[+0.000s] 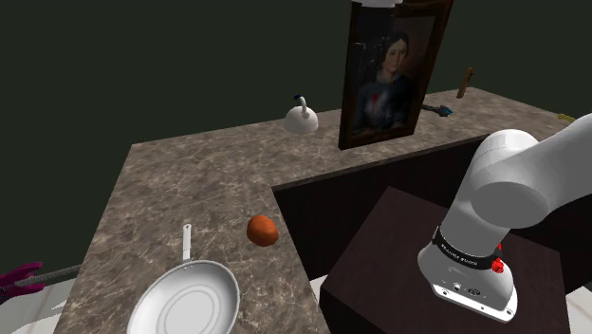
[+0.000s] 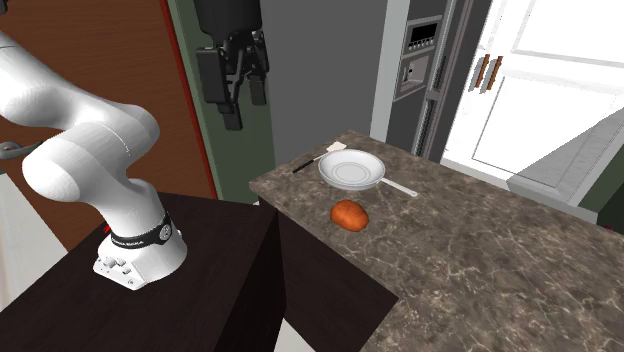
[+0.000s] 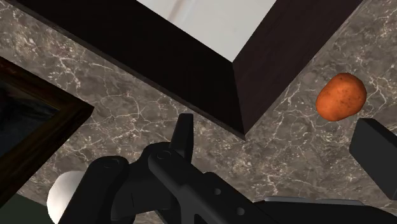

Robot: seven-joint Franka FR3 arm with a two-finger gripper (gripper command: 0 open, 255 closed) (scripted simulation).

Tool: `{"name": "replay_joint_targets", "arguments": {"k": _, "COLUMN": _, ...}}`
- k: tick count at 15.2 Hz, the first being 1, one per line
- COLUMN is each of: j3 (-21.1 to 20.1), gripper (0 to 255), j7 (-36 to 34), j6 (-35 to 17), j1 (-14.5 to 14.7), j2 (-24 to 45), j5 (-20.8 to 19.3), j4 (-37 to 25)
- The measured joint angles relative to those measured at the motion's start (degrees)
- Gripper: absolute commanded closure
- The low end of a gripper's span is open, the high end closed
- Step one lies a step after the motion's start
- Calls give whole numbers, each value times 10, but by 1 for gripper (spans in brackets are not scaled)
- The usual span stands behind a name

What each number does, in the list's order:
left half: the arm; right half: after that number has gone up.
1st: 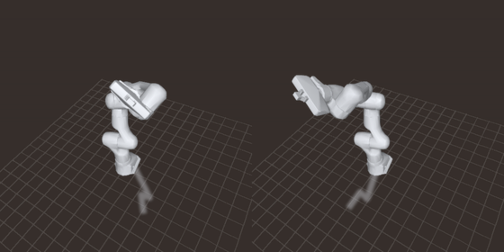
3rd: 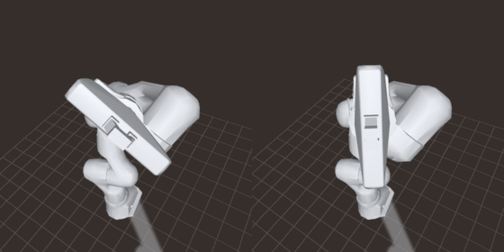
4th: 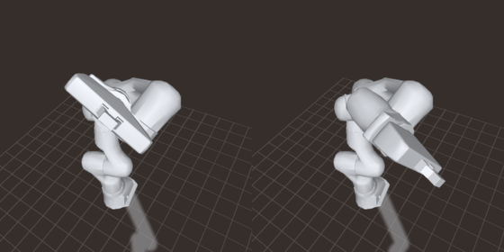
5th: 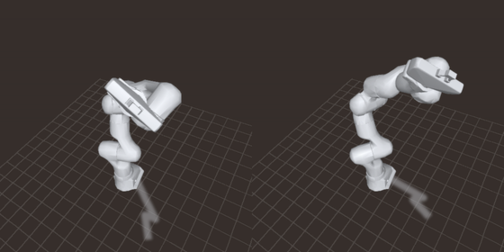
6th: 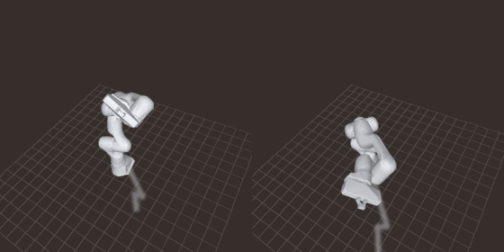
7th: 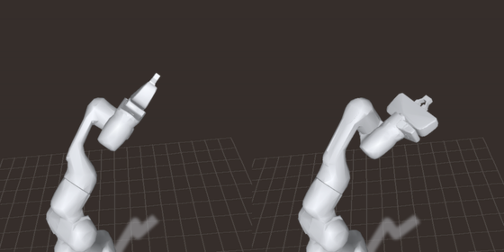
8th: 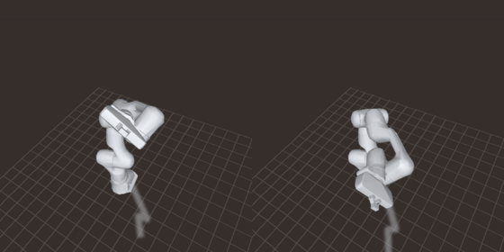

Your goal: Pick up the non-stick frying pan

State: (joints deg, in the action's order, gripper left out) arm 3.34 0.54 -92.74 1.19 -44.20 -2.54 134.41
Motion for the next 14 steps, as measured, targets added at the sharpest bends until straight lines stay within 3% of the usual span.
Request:
{"name": "replay_joint_targets", "arguments": {"k": 3, "j3": -12, "gripper": 0, "j7": -18, "j6": -16, "j1": 2, "j2": 4, "j5": 8, "j4": 13}}
{"name": "replay_joint_targets", "arguments": {"k": 14, "j3": -123, "gripper": 0, "j7": -185, "j6": -167, "j1": 27, "j2": 100, "j5": 78, "j4": 65}}
